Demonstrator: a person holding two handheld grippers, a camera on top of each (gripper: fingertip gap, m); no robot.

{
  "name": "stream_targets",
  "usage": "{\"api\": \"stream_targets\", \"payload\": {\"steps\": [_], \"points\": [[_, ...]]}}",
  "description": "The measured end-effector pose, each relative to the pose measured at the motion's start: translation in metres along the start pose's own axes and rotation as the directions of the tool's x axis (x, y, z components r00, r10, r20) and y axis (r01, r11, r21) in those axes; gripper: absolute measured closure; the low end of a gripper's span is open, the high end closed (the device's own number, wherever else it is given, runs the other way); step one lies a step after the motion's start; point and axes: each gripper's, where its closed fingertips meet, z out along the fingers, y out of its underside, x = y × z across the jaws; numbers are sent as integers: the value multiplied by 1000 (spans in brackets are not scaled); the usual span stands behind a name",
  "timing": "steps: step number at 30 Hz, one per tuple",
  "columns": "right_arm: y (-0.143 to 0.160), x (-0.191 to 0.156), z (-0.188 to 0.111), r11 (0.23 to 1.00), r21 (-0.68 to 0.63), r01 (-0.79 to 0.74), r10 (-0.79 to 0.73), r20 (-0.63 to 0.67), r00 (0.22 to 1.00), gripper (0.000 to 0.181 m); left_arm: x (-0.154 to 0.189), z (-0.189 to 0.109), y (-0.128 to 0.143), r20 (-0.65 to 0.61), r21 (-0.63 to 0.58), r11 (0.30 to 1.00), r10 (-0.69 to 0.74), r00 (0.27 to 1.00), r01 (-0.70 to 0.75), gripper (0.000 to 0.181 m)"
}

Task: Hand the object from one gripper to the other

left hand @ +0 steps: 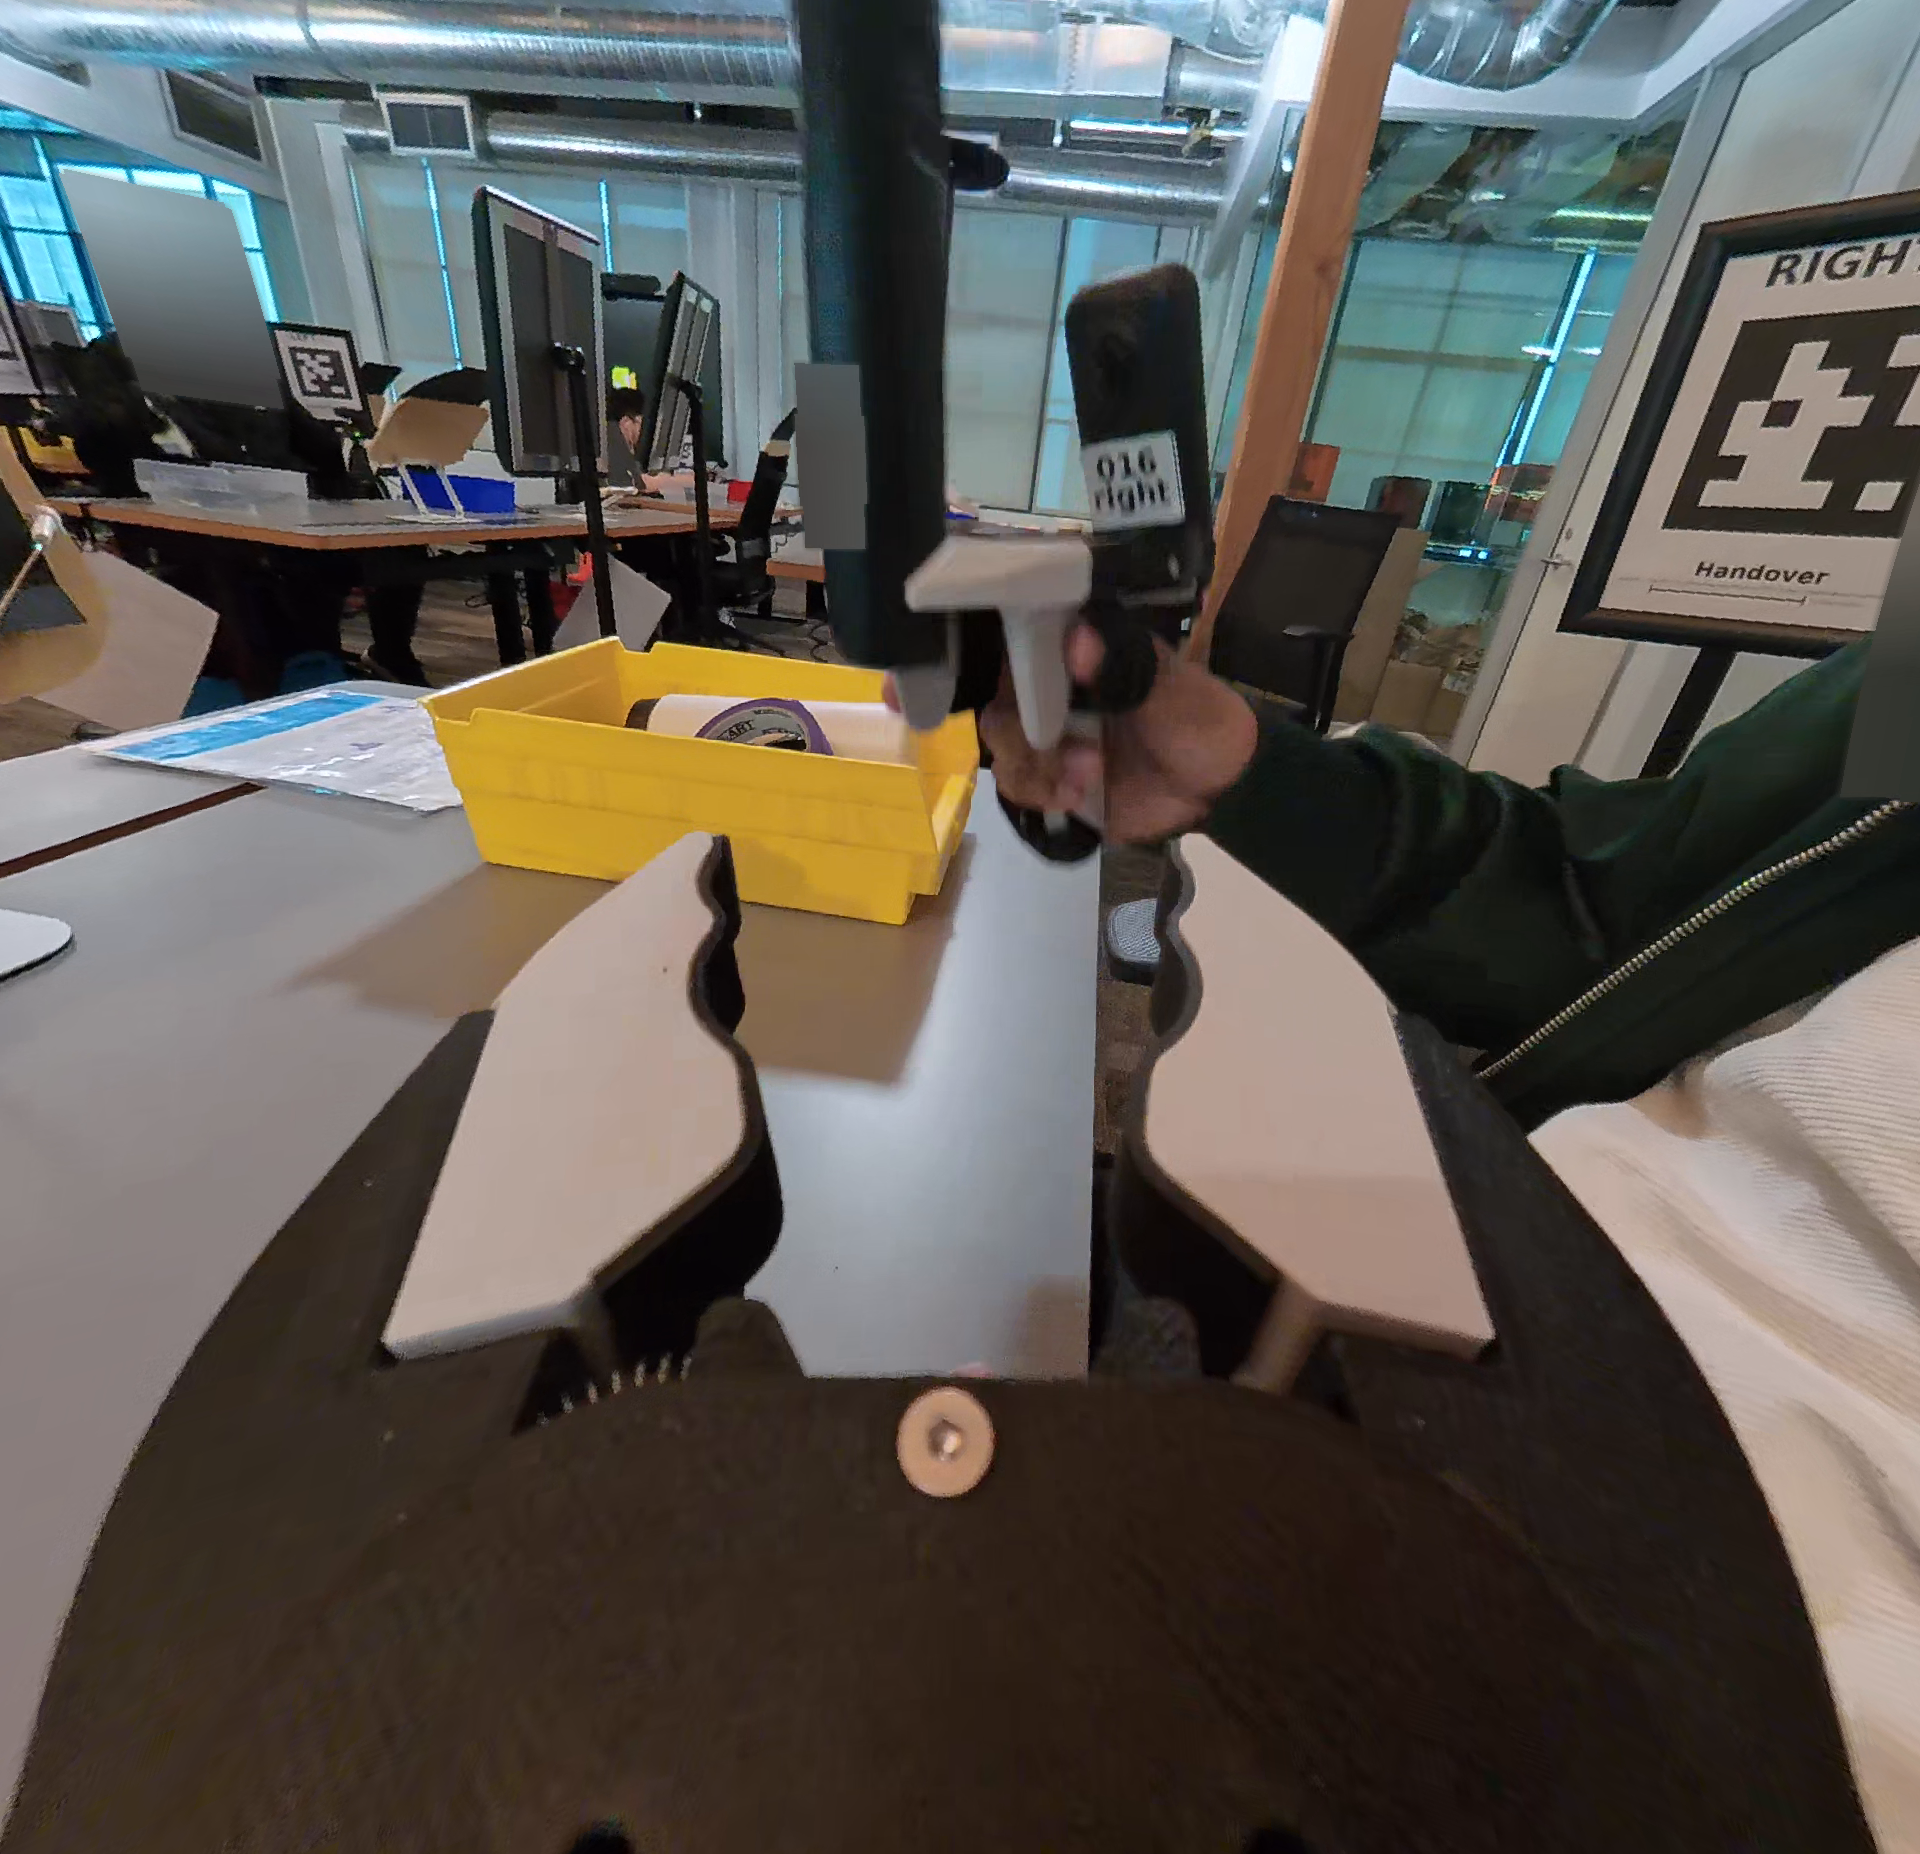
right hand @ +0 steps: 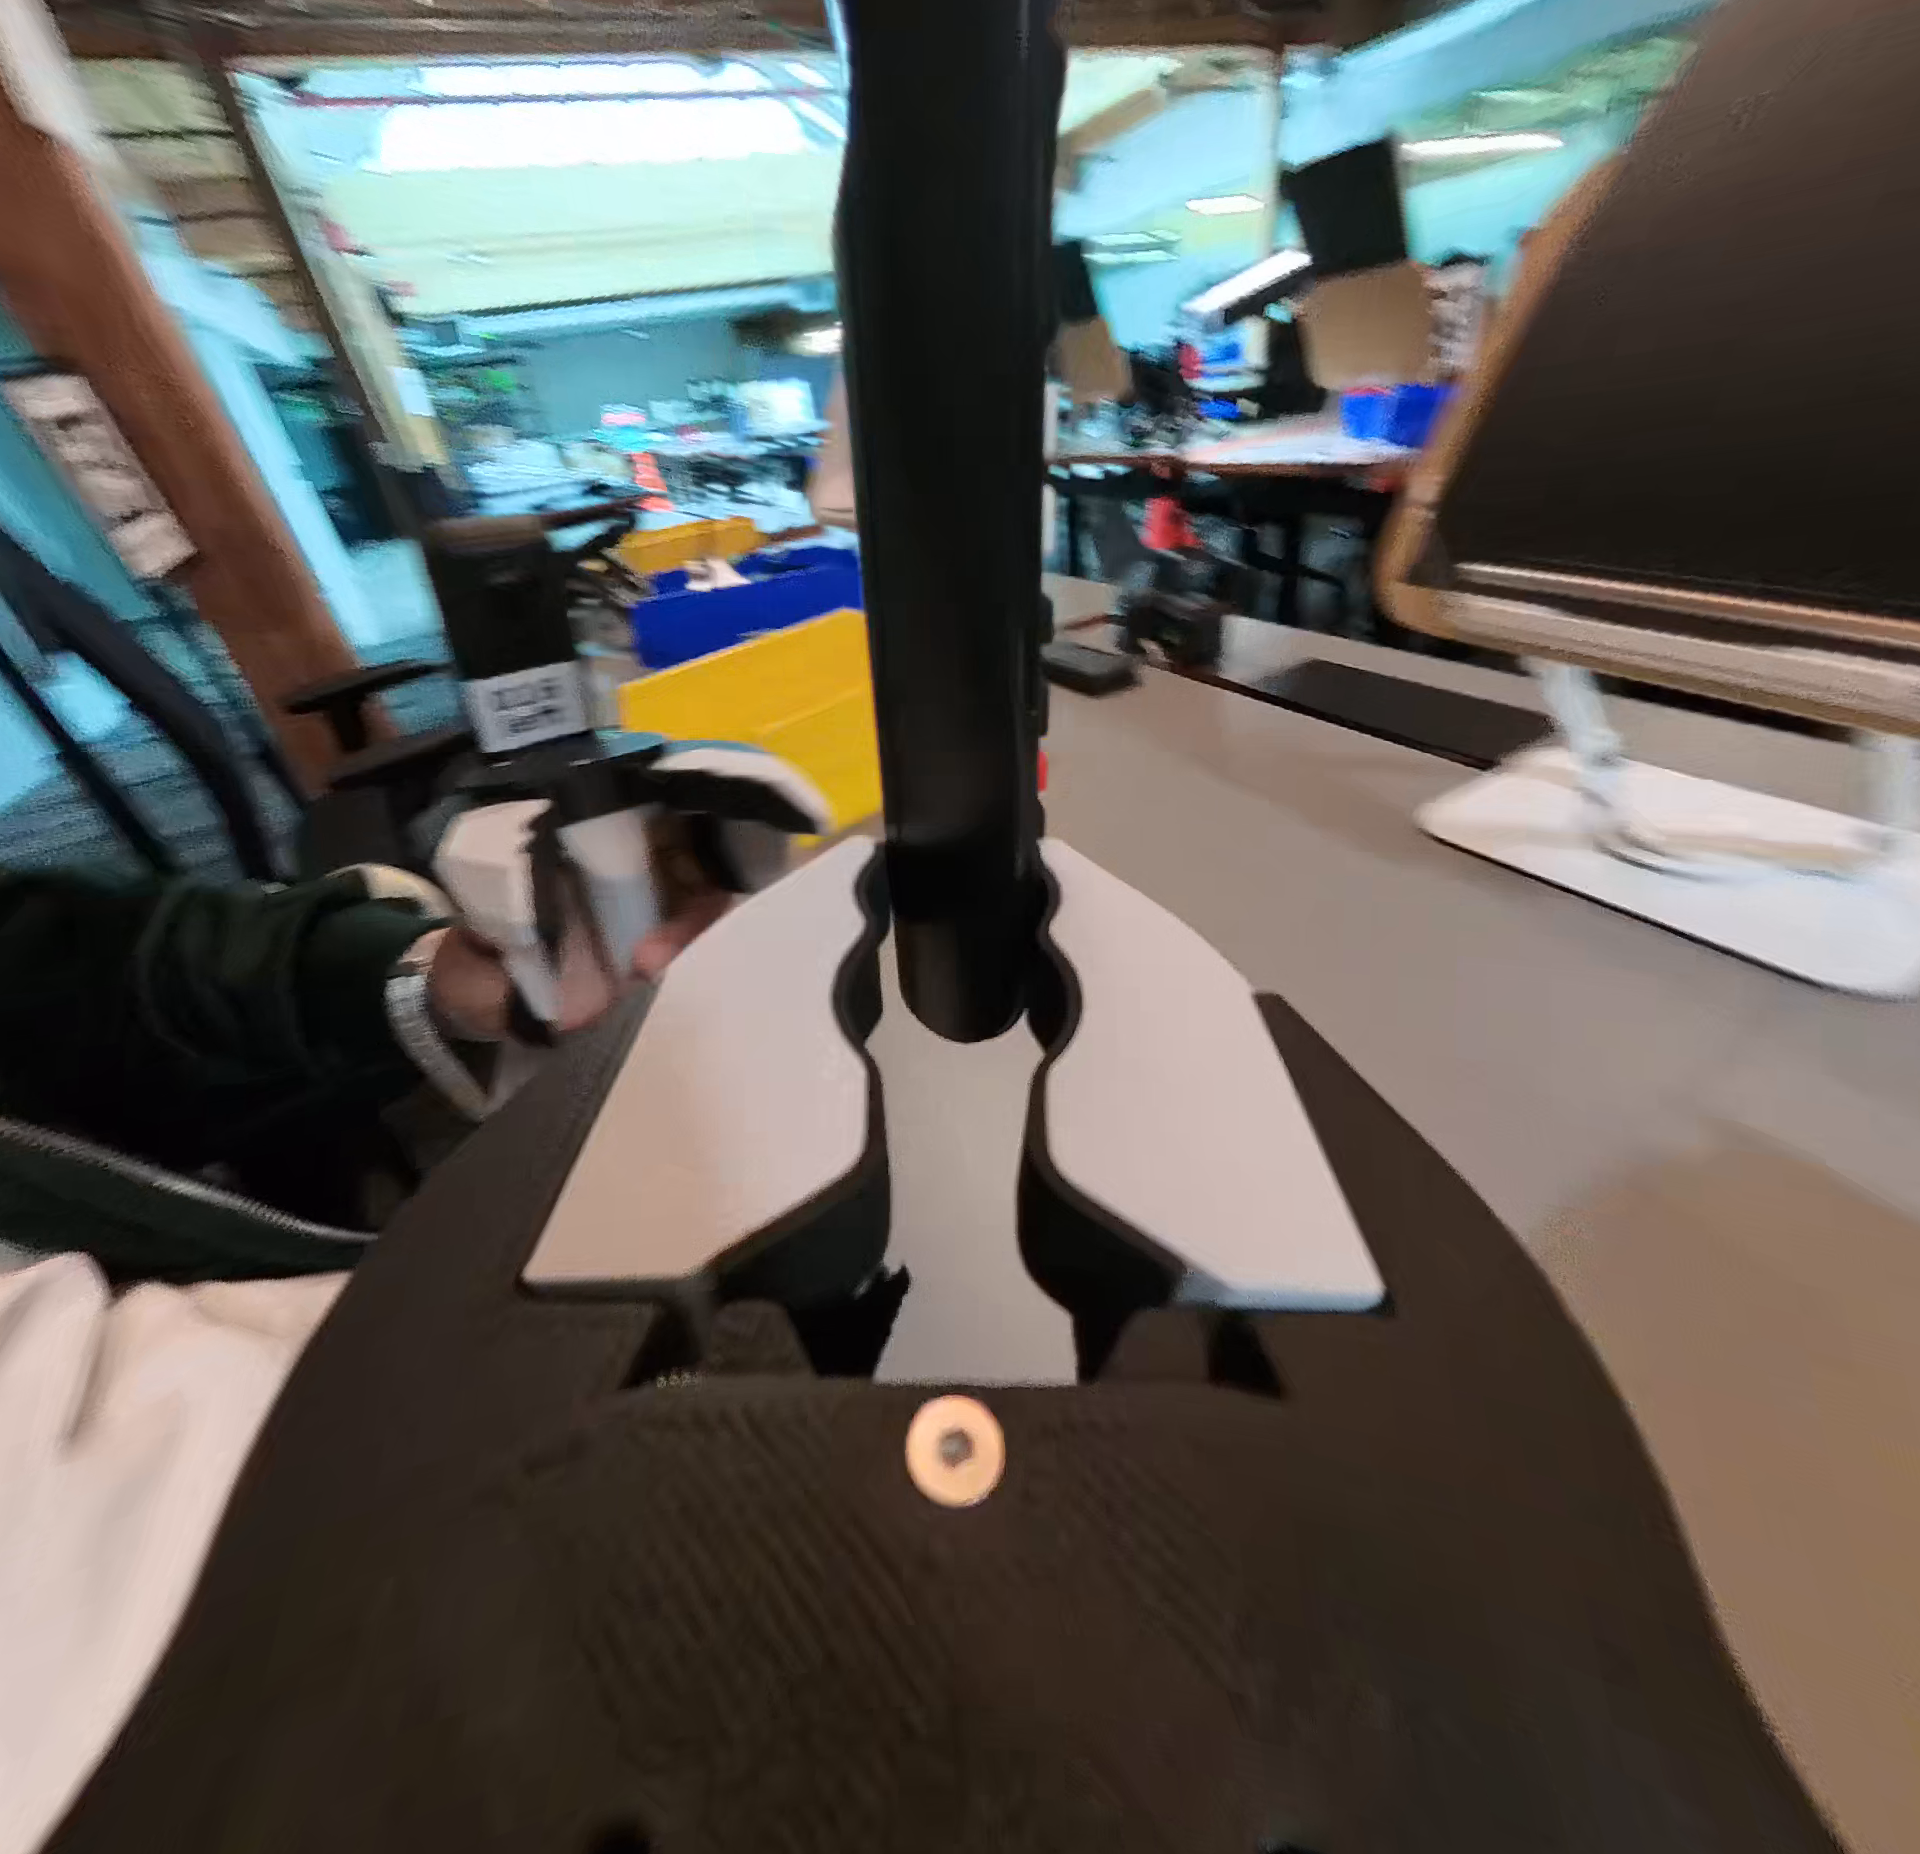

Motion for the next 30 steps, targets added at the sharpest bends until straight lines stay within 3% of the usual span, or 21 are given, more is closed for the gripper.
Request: {"api": "stream_targets", "payload": {"steps": [2, 5, 8, 11, 17, 22, 26, 30], "points": [[-7, 44, -31, 999, -45, -6, -1, -151, 989, 157, -1, 1, 4, 2, -16, 1000, -5, 1000, 5, 103], [-4, 105, -85, 988, -56, -147, 120, -331, 936, 157, -2, 3, 10, 1, -31, 999, -16, 1000, 16, 104], [19, 152, -133, 949, -65, -310, 244, -471, 847, 157, -2, 6, 17, -11, -59, 997, -41, 999, 40, 105], [57, 178, -160, 888, -151, -434, 279, -575, 769, 158, -1, 8, 23, -25, -76, 995, -62, 998, 60, 105], [107, 180, -152, 774, -307, -553, 275, -625, 731, 159, -2, 9, 28, -33, -88, 993, -85, 996, 82, 105], [130, 181, -147, 733, -390, -557, 198, -661, 723, 156, -2, 9, 28, -36, -90, 992, -91, 995, 88, 106], [101, 180, -144, 812, -355, -462, 146, -643, 751, 136, -3, 9, 29, -35, -91, 992, -94, 995, 91, 106], [31, 164, -134, 966, -199, -165, 20, -577, 816, 132, -6, 9, 33, -32, -101, 989, -112, 993, 108, 106]]}}
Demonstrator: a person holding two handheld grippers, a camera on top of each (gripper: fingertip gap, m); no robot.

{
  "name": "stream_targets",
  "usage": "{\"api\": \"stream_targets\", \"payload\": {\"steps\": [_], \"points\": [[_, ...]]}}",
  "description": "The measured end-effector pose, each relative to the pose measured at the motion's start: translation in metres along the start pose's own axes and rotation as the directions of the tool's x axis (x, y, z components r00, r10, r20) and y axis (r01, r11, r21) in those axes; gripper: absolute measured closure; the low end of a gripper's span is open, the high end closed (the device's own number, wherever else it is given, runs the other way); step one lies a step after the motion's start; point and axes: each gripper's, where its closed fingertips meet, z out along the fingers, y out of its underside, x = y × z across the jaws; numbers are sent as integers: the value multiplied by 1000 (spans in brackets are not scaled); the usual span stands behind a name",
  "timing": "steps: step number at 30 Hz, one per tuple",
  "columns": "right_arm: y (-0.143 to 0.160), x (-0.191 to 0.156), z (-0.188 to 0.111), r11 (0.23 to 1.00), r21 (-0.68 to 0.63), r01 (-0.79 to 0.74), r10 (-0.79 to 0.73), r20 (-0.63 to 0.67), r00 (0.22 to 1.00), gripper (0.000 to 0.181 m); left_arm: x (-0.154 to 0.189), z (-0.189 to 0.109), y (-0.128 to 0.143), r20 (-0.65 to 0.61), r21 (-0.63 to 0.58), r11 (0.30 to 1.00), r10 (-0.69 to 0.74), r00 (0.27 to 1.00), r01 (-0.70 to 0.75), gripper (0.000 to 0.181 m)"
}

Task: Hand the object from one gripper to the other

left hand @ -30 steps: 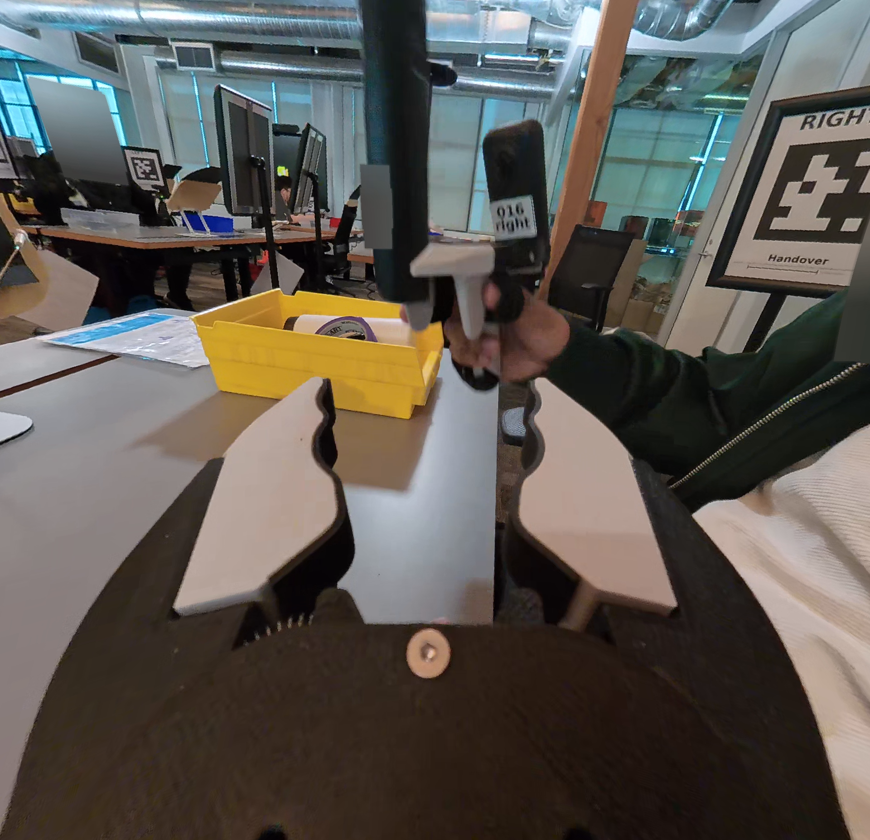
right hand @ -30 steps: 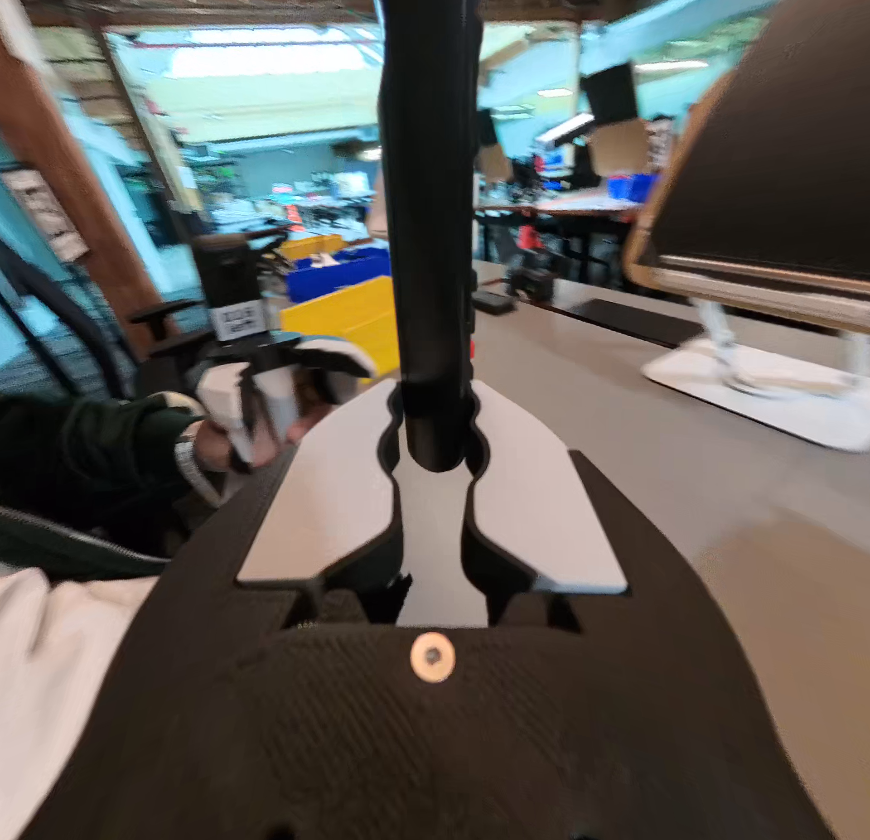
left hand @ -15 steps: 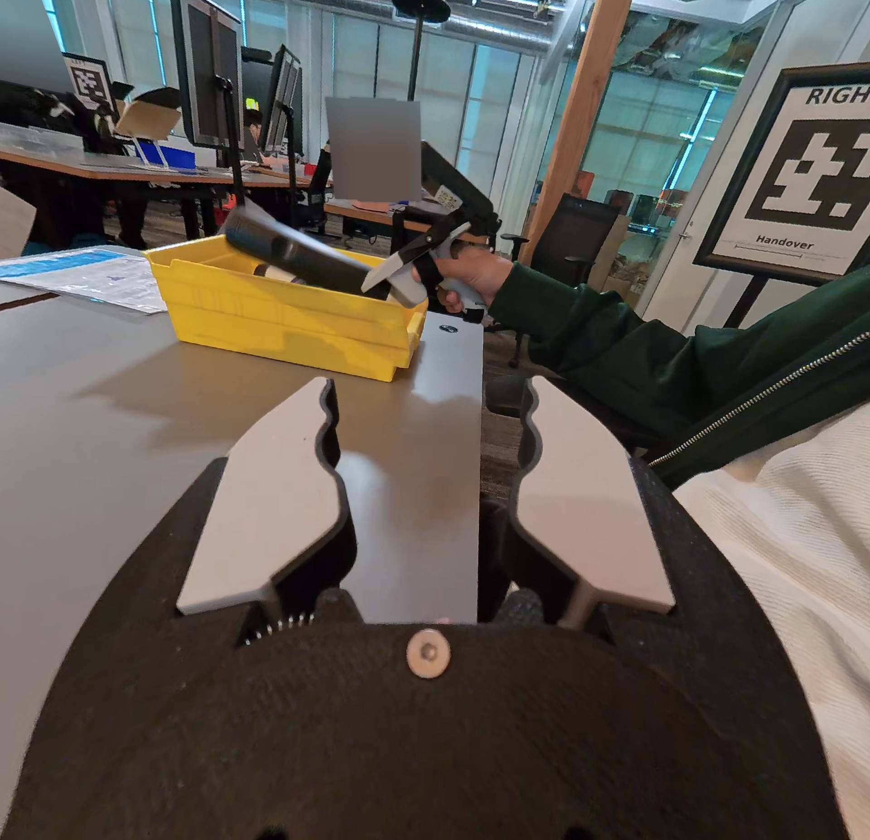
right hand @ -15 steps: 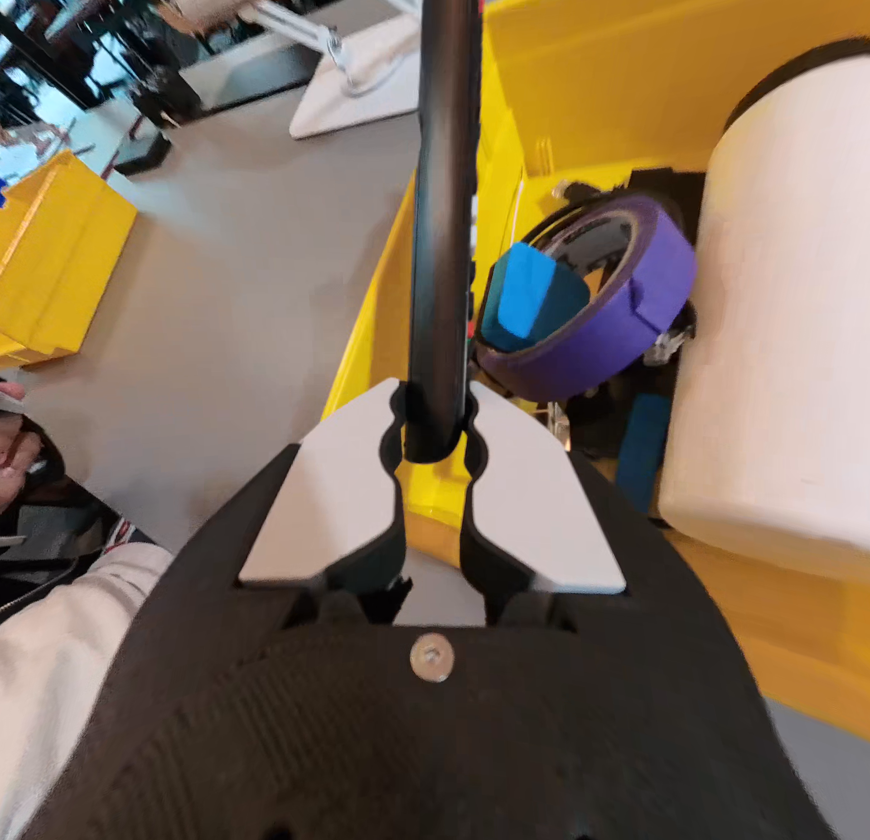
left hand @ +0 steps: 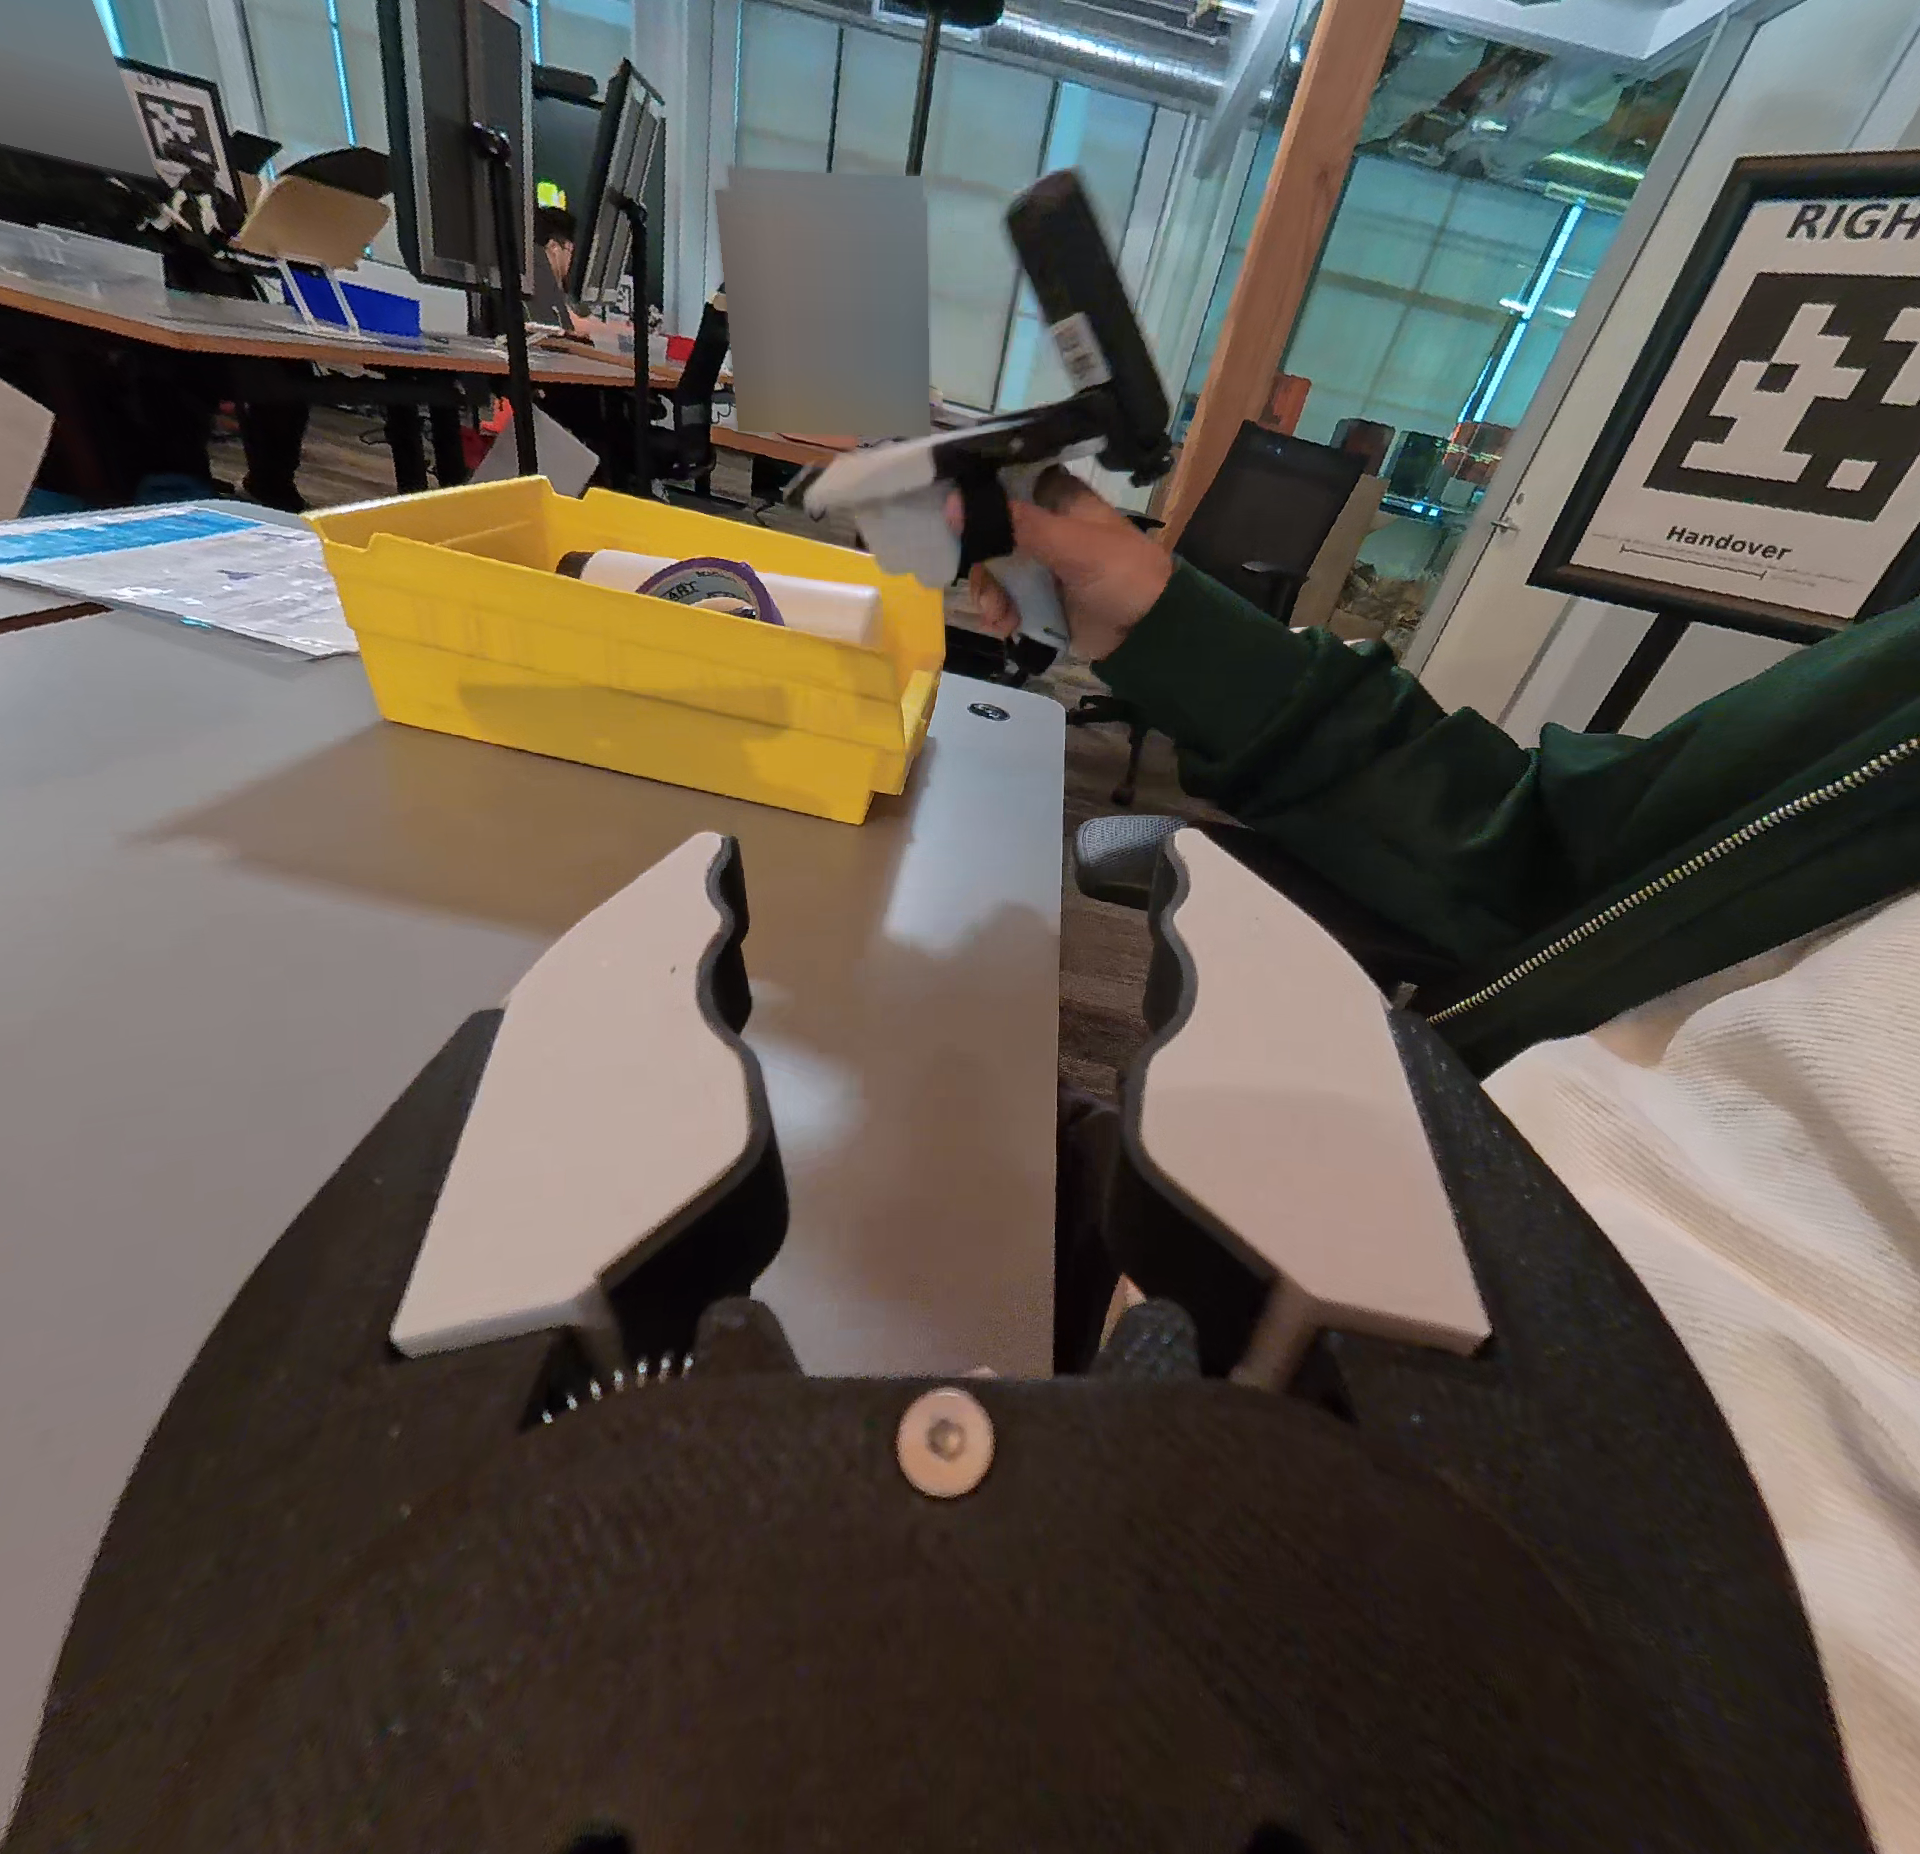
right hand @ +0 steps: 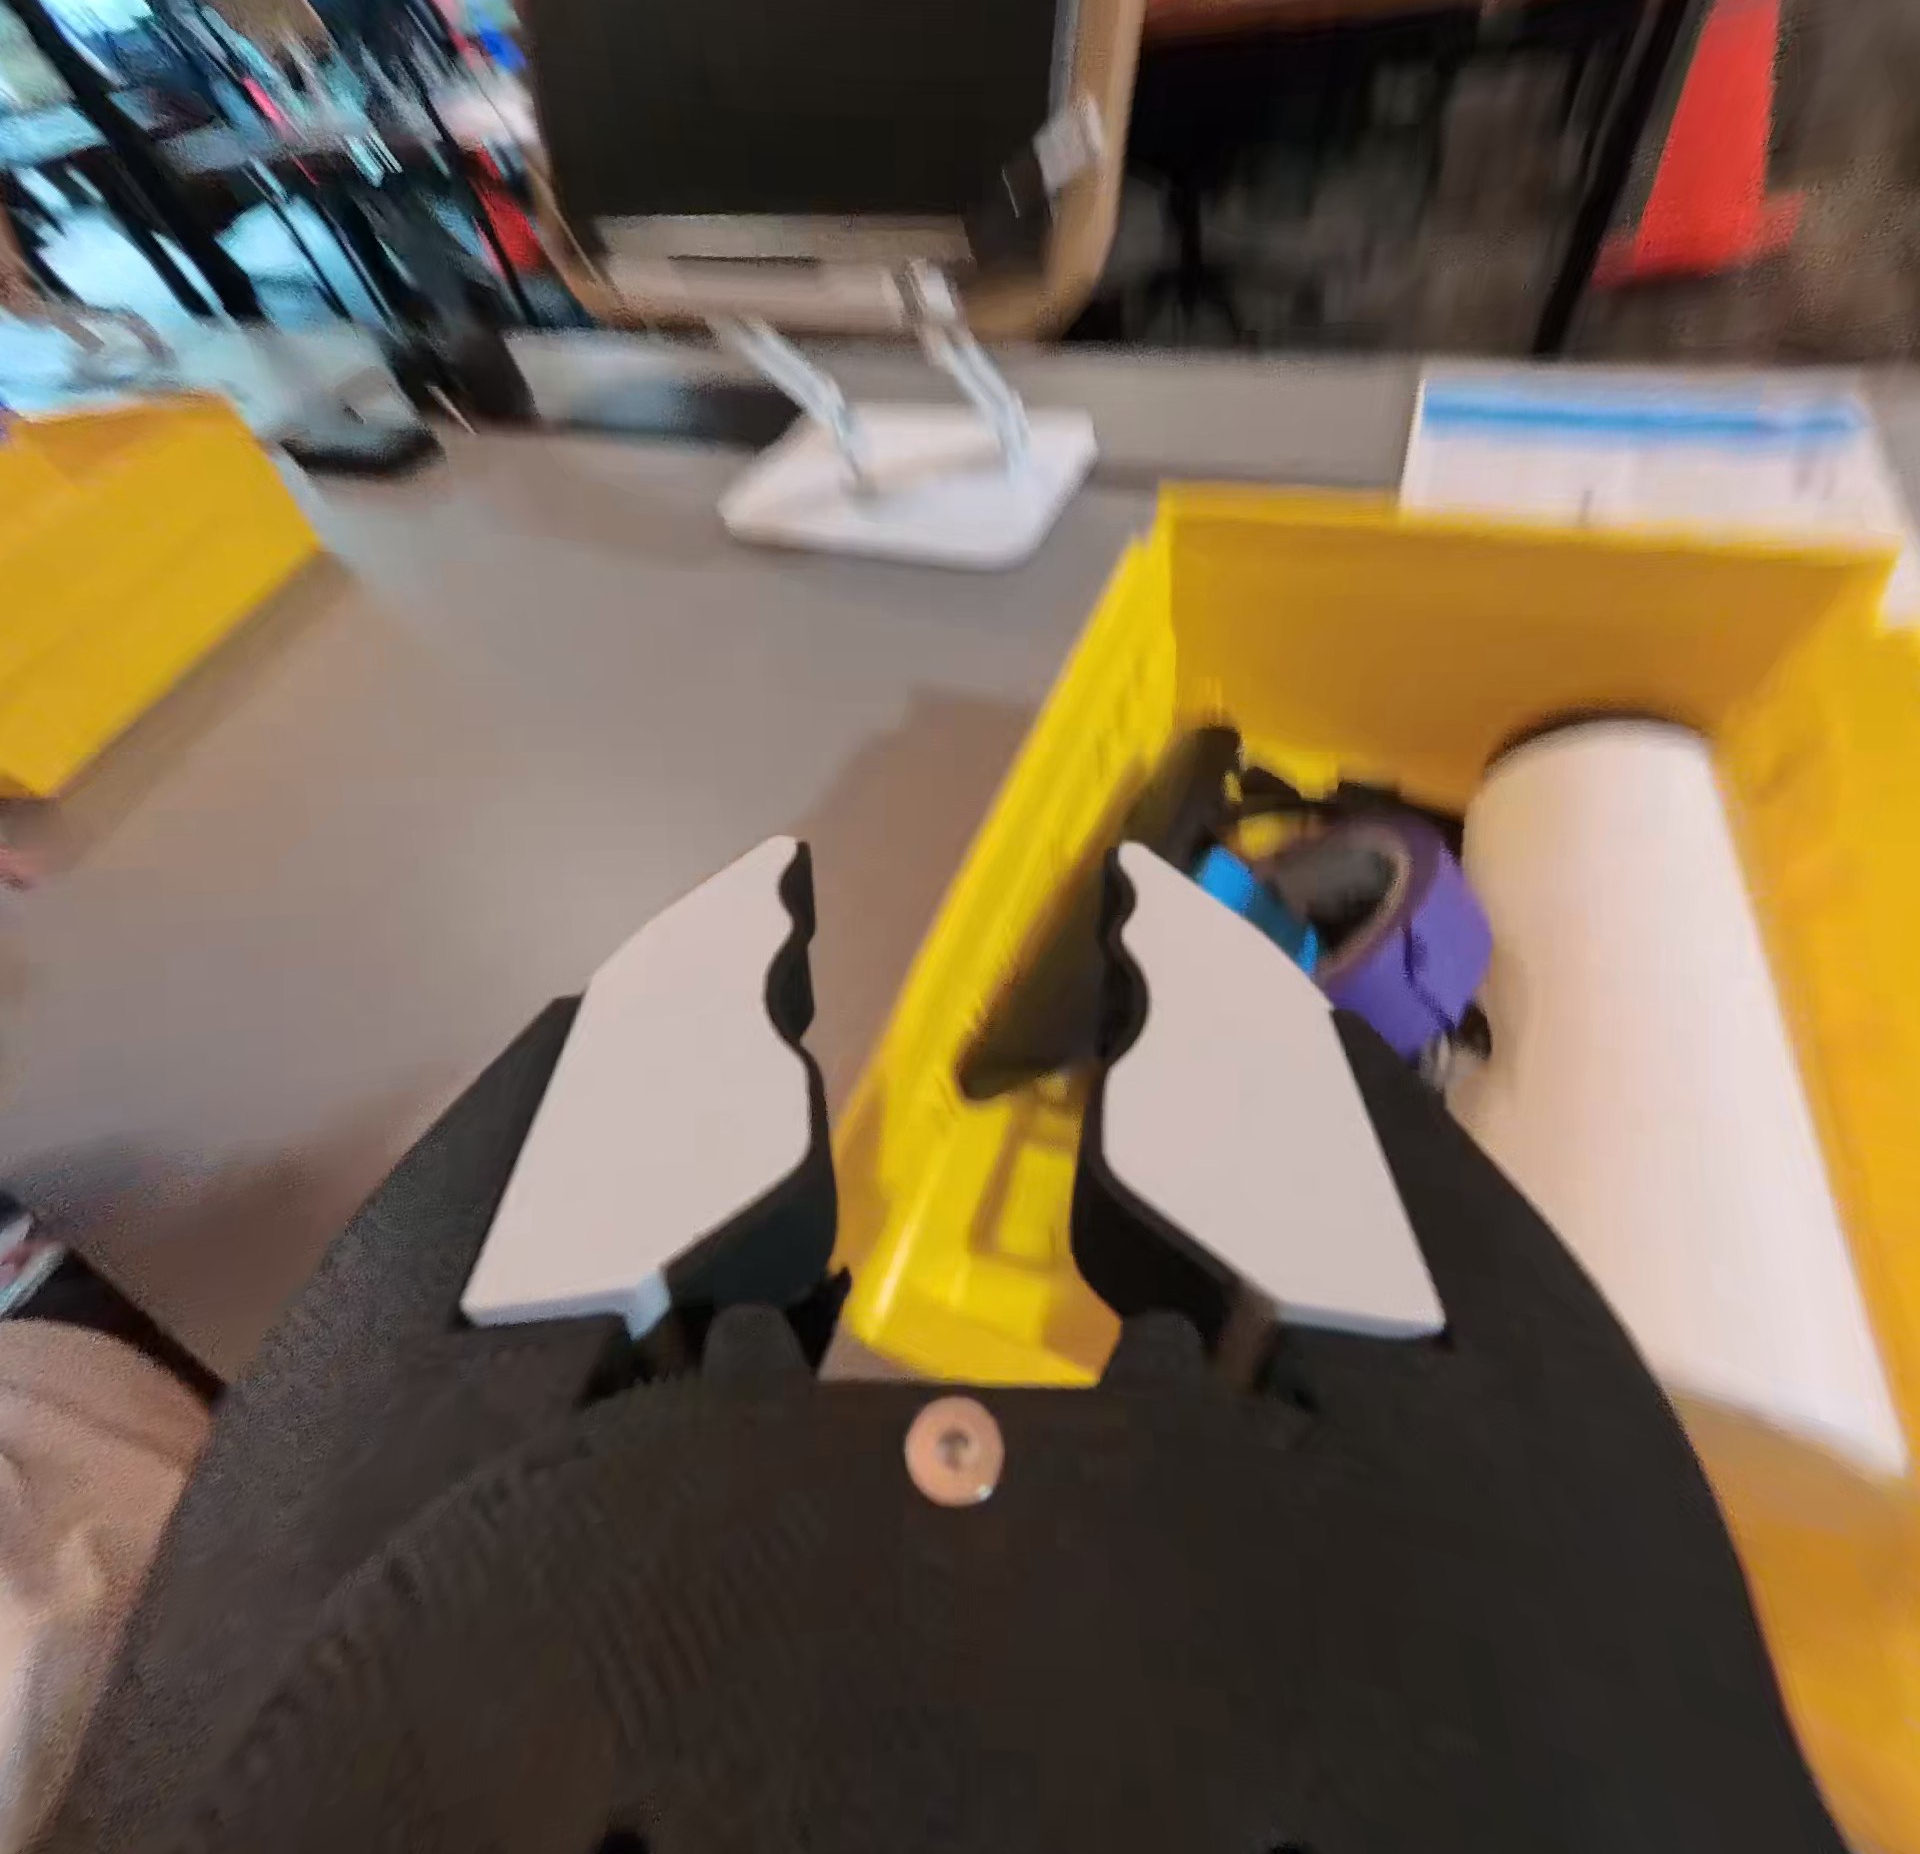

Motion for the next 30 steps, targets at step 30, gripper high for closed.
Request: {"api": "stream_targets", "payload": {"steps": [30], "points": [[65, -232, 56, 993, 66, 94, -115, 632, 766, 160, -209, -400, -84, 944, -24, 865, -146, 297, 501, 144]]}}
